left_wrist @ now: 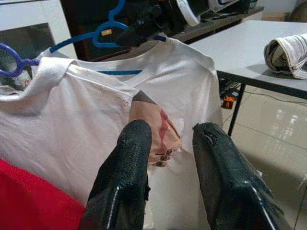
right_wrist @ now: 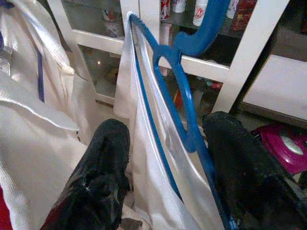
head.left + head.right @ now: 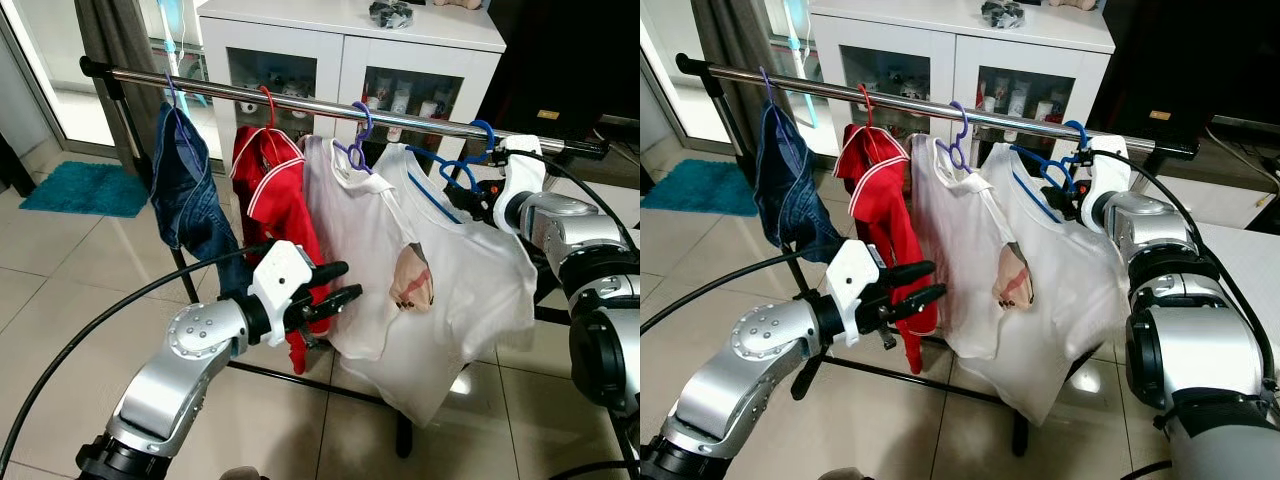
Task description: Hang hanger
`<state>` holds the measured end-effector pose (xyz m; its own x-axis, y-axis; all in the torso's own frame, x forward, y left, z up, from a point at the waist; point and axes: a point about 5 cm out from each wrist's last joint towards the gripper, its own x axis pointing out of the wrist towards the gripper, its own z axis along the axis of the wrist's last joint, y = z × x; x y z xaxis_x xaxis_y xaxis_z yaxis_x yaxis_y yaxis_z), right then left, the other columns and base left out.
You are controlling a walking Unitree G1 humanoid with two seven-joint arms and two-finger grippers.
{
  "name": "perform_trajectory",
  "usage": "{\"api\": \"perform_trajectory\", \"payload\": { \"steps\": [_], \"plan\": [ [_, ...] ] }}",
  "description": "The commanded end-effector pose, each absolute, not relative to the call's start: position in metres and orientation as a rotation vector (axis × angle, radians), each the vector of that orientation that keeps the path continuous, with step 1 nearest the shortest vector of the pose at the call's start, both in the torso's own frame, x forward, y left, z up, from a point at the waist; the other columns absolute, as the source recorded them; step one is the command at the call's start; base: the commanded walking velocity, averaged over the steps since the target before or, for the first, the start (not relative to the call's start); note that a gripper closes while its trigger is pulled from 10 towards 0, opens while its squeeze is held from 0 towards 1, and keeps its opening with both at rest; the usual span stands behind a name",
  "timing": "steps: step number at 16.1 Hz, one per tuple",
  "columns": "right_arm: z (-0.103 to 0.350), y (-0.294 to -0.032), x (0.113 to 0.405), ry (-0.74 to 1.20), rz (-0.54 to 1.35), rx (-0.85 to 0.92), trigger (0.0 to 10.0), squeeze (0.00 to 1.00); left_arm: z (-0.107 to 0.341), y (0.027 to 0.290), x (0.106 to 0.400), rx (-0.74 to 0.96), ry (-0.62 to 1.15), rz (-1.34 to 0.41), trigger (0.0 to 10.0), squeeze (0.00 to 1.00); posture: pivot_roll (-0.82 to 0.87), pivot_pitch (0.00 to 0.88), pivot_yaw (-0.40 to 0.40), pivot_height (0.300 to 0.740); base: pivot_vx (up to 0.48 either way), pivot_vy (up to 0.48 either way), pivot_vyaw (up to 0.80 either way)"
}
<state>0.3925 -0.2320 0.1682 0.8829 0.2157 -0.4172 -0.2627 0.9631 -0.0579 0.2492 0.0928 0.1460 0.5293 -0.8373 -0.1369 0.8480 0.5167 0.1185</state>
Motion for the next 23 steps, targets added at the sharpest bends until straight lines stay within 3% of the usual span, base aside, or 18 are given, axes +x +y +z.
{"api": "perform_trajectory", "payload": {
  "steps": [1,23],
  "plan": [
    [0.1777,-0.2354,0.3947,0.394,0.246,-0.122,0.0,0.00,0.1511,0.0902,0.2482,0.194,0.049,-1.035,10.0,0.00,0.11,0.000,-0.054,0.740,0.000,0.000,0.00],
    [0.1729,-0.2274,0.3941,0.356,0.300,-0.067,0.0,0.00,0.1460,0.0965,0.2506,0.185,0.082,-0.985,10.0,0.00,0.11,0.000,-0.059,0.740,0.000,0.000,0.00]
  ]
}}
